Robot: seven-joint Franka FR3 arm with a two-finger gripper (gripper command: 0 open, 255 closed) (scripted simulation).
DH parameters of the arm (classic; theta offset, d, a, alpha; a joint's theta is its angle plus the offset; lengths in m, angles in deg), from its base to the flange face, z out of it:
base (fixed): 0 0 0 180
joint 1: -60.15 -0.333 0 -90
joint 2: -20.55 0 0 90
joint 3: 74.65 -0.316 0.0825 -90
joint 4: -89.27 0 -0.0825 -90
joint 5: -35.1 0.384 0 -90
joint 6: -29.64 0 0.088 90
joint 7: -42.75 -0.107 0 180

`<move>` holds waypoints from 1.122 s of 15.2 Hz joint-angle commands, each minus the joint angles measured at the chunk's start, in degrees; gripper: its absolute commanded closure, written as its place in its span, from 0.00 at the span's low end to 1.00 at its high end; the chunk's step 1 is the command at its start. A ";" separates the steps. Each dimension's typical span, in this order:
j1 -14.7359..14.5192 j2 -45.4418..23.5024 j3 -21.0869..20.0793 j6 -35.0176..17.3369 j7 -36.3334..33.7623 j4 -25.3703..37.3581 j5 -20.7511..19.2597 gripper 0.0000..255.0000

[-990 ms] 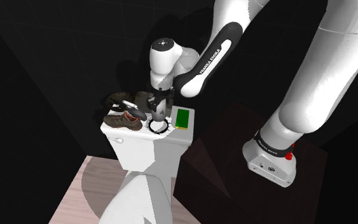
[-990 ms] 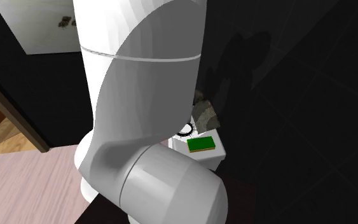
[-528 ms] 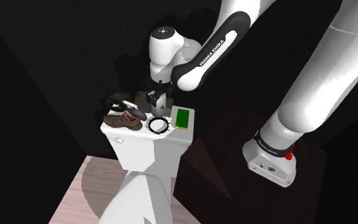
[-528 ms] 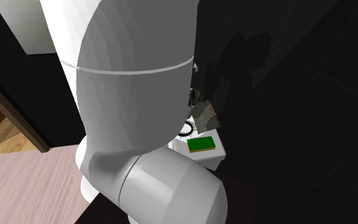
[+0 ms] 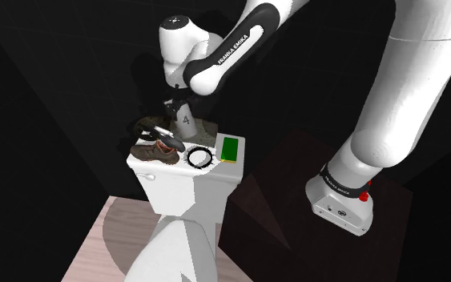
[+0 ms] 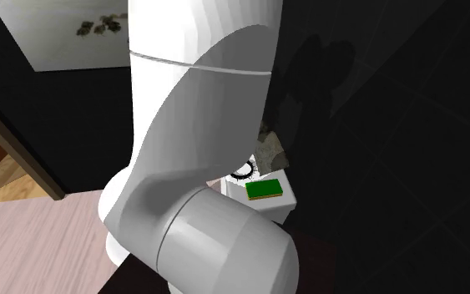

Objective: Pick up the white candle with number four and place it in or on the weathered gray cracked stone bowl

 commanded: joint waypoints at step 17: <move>-8.17 -30.80 3.46 20.41 6.64 50.91 -1.81 1.00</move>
